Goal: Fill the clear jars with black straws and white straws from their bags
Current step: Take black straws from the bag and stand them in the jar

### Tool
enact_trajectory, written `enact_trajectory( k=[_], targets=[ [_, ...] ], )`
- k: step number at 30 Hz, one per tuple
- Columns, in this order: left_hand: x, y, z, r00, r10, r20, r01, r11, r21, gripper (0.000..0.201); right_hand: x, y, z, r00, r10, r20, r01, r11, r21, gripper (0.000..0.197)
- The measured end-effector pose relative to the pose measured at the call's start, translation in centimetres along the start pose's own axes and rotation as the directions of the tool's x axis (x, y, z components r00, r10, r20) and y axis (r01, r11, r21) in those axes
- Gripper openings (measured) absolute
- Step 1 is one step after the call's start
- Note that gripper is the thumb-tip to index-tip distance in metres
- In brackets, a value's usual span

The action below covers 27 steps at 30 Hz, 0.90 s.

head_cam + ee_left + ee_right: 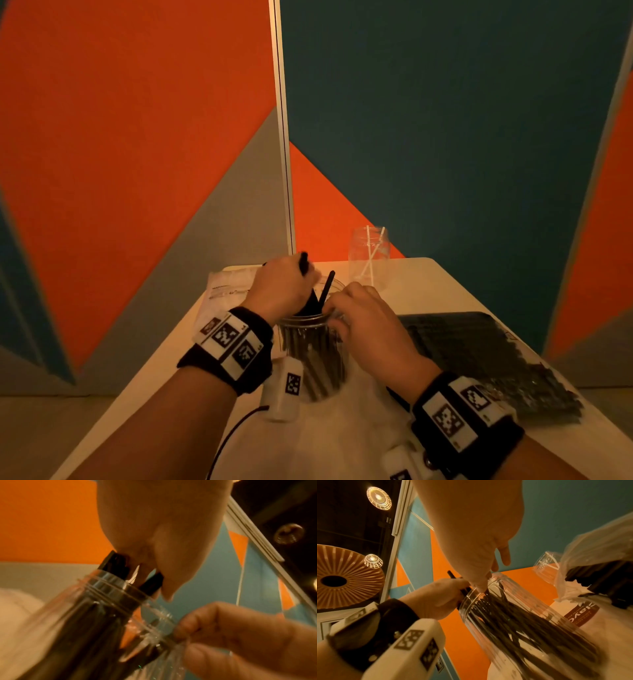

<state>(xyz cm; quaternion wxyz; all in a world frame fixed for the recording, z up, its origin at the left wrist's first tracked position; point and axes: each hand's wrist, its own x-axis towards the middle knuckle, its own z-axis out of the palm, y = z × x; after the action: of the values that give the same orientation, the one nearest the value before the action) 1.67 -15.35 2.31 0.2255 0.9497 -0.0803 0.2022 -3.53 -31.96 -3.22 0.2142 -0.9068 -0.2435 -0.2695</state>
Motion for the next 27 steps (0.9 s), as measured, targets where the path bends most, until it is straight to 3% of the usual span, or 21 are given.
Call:
enact_trajectory(
  k=[1,2,5,7,8,10,12,14,16,18,23,27],
  targets=[
    [-0.2,-0.3,0.4,1.0,0.02,0.024,-0.023,0.988,0.152,0.033,0.0,0.0,0.0,1.0,0.0,-0.005,0.0,1.0,-0.001,0.017],
    [-0.4,-0.5,0.6,0.999,0.052,-0.018,-0.047,0.98,0.196,0.043,0.0,0.0,0.0,1.0,0.0,-0.01,0.0,1.0,0.002,0.017],
    [-0.7,-1.2,-0.4,0.956,0.037,-0.29,-0.042,0.999,-0.013,0.062,0.0,0.3,0.1,1.0,0.0,-0.024,0.001,1.0,0.018,0.018],
    [-0.6,-2.0,-0.9,0.923,-0.106,-0.37,0.05,0.986,-0.156,0.062,0.0,0.4,0.2,1.0,0.006,-0.029,-0.005,0.999,0.047,0.021],
    [-0.7,-2.3,-1.0,0.924,-0.193,-0.33,0.12,0.966,-0.231,0.066,-0.1,0.4,0.3,0.999,0.014,-0.028,-0.012,0.997,0.072,0.023],
    [-1.1,-2.6,-0.3,0.944,-0.303,-0.133,0.235,0.897,-0.374,0.074,-0.2,0.4,0.5,0.999,0.038,-0.029,-0.034,0.989,0.141,0.025],
    [-1.9,-2.3,0.9,0.973,-0.23,0.014,0.214,0.879,-0.426,0.067,-0.1,0.3,0.6,0.997,0.068,-0.04,-0.058,0.975,0.217,0.03],
    [-2.7,-1.5,1.6,0.999,-0.05,0.005,0.048,0.932,-0.358,0.054,0.0,0.2,0.6,0.993,0.107,-0.054,-0.088,0.957,0.275,0.037],
    [-3.0,-0.8,2.0,0.993,0.121,-0.01,-0.119,0.953,-0.28,0.06,0.1,0.2,0.7,0.986,0.152,-0.067,-0.124,0.94,0.318,0.04],
    [-3.1,-0.1,1.8,0.975,0.219,0.038,-0.199,0.935,-0.293,0.059,0.1,0.4,0.8,0.972,0.207,-0.108,-0.15,0.91,0.388,0.04],
    [-2.4,1.8,1.8,0.946,0.267,0.183,-0.234,0.955,-0.182,0.061,0.2,0.6,0.8,0.907,0.372,-0.197,-0.178,0.764,0.62,0.039],
    [-2.8,2.1,0.7,0.955,0.258,0.144,-0.23,0.955,-0.188,0.065,-0.2,1.9,-0.8,0.891,0.41,-0.197,-0.244,0.795,0.555,0.041]
  ],
)
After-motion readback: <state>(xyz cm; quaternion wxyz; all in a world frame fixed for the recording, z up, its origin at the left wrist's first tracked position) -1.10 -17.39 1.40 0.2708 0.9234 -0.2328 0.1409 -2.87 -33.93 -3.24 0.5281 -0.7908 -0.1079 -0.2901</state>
